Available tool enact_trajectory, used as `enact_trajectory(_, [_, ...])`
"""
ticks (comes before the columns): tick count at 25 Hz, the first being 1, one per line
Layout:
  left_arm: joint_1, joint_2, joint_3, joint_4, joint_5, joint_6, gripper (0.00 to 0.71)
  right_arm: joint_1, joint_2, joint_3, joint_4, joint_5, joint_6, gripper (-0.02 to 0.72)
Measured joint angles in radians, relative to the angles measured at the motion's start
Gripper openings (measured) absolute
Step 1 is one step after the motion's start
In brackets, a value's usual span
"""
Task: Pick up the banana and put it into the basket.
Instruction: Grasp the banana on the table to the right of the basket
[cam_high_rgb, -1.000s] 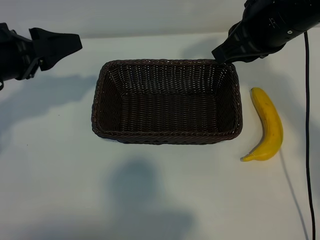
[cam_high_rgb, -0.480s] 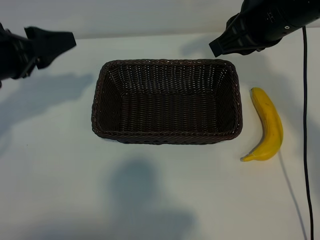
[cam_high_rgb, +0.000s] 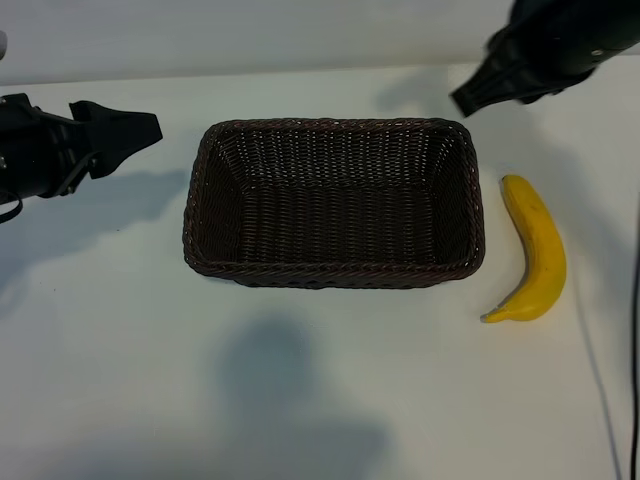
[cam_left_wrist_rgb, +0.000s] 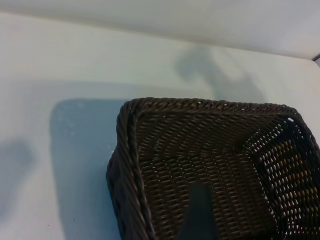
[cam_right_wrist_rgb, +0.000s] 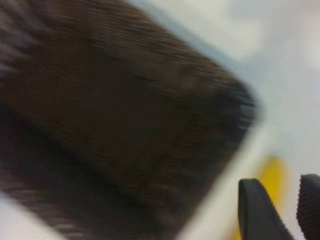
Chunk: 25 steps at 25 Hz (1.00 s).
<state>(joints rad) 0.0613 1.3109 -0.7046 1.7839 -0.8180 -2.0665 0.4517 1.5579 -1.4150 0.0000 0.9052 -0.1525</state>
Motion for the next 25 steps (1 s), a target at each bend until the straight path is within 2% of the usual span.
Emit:
enact_trajectory(2, [0.0, 0.0, 0.0, 0.0, -0.007, 0.0, 0.61, 0.0, 0.0, 0.0, -0.133, 0.033, 0.061, 0.282])
enact_trajectory(4, [0.0, 0.0, 0.0, 0.0, -0.014, 0.0, 0.61, -0.011, 0.0, 0.0, -0.233, 0.087, 0.105, 0.372])
enact_trajectory(8, [0.0, 0.0, 0.0, 0.0, -0.017, 0.006, 0.61, -0.05, 0.014, 0.0, -0.288, 0.186, 0.127, 0.651])
enact_trajectory(10, [0.0, 0.0, 0.0, 0.0, -0.019, 0.008, 0.61, -0.068, 0.039, 0.0, -0.306, 0.224, 0.152, 0.704])
enact_trajectory(12, [0.0, 0.0, 0.0, 0.0, -0.019, 0.012, 0.61, -0.082, 0.071, 0.0, -0.314, 0.253, 0.177, 0.712])
enact_trajectory(15, [0.0, 0.0, 0.0, 0.0, -0.019, 0.013, 0.61, -0.089, 0.123, 0.0, -0.317, 0.263, 0.206, 0.691])
enact_trajectory(18, [0.0, 0.0, 0.0, 0.0, -0.019, 0.015, 0.61, -0.089, 0.179, 0.0, -0.287, 0.254, 0.215, 0.664])
enact_trajectory(23, [0.0, 0.0, 0.0, 0.0, -0.019, 0.015, 0.61, -0.11, 0.274, 0.0, -0.17, 0.206, 0.212, 0.657])
enact_trajectory(24, [0.0, 0.0, 0.0, 0.0, -0.019, 0.015, 0.61, -0.135, 0.31, 0.0, -0.116, 0.191, 0.193, 0.655])
enact_trajectory(25, [0.0, 0.0, 0.0, 0.0, -0.019, 0.015, 0.61, -0.147, 0.323, 0.0, -0.09, 0.186, 0.181, 0.655])
